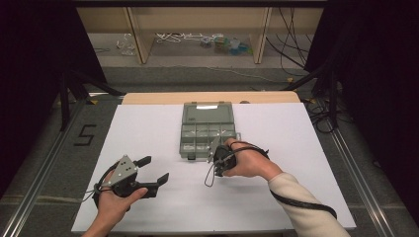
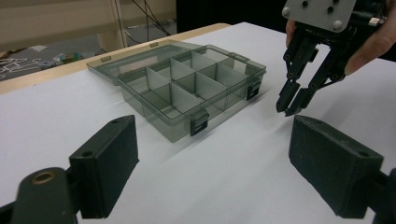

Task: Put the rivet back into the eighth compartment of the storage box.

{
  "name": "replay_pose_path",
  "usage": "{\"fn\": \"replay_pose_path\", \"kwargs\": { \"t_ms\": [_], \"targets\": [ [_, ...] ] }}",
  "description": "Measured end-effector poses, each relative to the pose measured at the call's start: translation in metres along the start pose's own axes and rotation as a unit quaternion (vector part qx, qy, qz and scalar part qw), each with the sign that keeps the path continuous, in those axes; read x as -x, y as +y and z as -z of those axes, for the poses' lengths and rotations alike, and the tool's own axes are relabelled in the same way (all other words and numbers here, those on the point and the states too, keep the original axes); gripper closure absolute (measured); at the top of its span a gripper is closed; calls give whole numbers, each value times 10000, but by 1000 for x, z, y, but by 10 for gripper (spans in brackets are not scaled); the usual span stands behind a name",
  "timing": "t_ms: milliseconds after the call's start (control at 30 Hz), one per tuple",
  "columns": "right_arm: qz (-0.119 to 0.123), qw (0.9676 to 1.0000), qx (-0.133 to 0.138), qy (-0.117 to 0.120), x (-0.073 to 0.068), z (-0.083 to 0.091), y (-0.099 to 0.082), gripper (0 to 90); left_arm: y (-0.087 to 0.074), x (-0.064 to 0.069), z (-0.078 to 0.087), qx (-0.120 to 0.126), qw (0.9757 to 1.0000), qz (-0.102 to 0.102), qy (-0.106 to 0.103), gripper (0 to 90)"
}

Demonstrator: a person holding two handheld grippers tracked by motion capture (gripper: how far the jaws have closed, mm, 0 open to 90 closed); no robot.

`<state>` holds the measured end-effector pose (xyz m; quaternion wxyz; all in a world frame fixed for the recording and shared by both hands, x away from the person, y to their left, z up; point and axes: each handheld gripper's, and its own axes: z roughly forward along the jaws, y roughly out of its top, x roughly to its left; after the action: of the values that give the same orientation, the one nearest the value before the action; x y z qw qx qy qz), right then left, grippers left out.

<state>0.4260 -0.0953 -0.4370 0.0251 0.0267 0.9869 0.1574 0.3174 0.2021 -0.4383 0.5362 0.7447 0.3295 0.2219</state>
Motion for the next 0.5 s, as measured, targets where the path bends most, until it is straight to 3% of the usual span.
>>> {"fn": "replay_pose_path", "kwargs": {
  "t_ms": [500],
  "targets": [
    [-98, 9999, 105, -82, 4, 7, -4, 829, 0, 0, 0, -3, 10000, 31, 7, 153]
  ]
}}
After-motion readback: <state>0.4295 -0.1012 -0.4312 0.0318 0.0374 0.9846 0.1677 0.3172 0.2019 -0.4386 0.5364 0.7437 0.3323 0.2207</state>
